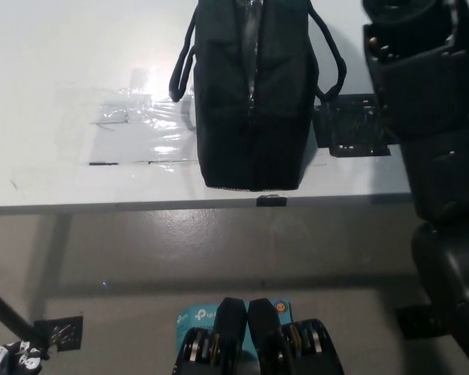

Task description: The robot uses its right hand to pick up a stack of plates kept in the middle of the desk and put it inside a bag kept next to it

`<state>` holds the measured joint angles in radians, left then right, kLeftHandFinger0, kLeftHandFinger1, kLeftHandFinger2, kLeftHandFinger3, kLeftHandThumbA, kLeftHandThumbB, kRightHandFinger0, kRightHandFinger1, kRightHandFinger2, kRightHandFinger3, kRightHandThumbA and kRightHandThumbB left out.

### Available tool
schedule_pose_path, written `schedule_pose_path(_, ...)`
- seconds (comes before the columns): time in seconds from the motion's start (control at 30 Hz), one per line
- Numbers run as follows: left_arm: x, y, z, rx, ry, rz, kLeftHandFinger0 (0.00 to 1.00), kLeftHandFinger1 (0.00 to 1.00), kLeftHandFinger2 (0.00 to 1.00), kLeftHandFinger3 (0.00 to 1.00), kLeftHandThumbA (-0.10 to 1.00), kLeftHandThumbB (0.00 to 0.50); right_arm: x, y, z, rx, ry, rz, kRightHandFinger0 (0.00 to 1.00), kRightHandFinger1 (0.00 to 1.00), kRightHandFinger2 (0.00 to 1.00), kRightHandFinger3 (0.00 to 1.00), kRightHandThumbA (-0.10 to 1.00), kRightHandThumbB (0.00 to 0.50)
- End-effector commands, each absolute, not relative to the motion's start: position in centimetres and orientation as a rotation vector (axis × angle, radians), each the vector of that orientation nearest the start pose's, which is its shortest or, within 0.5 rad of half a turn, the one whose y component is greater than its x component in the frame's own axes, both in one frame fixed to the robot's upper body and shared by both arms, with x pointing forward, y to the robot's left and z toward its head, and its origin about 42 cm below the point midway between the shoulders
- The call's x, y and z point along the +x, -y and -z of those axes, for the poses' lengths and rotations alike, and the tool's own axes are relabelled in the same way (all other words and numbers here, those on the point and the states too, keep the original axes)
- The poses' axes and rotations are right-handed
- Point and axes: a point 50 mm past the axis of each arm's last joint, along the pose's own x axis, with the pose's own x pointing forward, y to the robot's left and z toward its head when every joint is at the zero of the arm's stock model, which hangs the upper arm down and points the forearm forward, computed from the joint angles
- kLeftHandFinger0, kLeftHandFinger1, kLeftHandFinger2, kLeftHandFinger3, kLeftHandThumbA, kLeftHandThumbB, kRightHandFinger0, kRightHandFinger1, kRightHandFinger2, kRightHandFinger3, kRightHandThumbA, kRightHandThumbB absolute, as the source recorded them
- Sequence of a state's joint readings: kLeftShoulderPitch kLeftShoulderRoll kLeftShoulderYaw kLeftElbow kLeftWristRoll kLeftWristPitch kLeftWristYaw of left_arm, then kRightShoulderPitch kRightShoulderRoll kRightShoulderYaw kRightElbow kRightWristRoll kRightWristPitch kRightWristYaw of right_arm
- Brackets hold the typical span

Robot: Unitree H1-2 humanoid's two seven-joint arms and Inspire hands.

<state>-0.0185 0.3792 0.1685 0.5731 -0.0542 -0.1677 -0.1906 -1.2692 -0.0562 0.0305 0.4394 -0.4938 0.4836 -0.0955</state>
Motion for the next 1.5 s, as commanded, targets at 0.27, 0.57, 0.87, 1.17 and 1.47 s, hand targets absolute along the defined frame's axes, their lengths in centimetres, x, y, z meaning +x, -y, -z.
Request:
schedule_pose_path(0.27,24.6,-41.4,-1.0,0.275,-0.331,-0.067,0.0,0.0,0.08,0.1,-0.1,0.5,51.5,8.5,-50.1,-0.54,0.461,0.299,0.0,0.0,0.29,0.16,-0.1,0.24)
schedule_pose_path(0.57,25.0,-41.2,-0.9,0.279,-0.339,-0.066,0.0,0.02,0.1,0.13,-0.1,0.5,52.1,8.9,-49.2,-0.516,0.409,0.345,0.0,0.0,0.37,0.47,-0.1,0.166)
schedule_pose_path(0.87,24.6,-40.4,-0.2,0.254,-0.359,-0.066,0.0,0.05,0.12,0.14,-0.1,0.5,53.9,7.2,-47.9,-0.525,0.274,0.385,0.0,0.0,0.25,0.28,-0.1,0.0)
schedule_pose_path(1.17,24.3,-40.4,-0.1,0.262,-0.362,-0.057,0.0,0.02,0.15,0.15,-0.1,0.5,54.4,5.9,-47.3,-0.567,0.228,0.408,0.0,0.0,0.19,0.17,-0.1,0.0)
schedule_pose_path(1.47,24.7,-39.9,-0.2,0.261,-0.375,-0.052,0.01,0.02,0.12,0.18,-0.1,0.5,53.0,-0.1,-52.4,-0.596,0.308,0.315,0.0,0.0,0.16,0.15,-0.1,0.0)
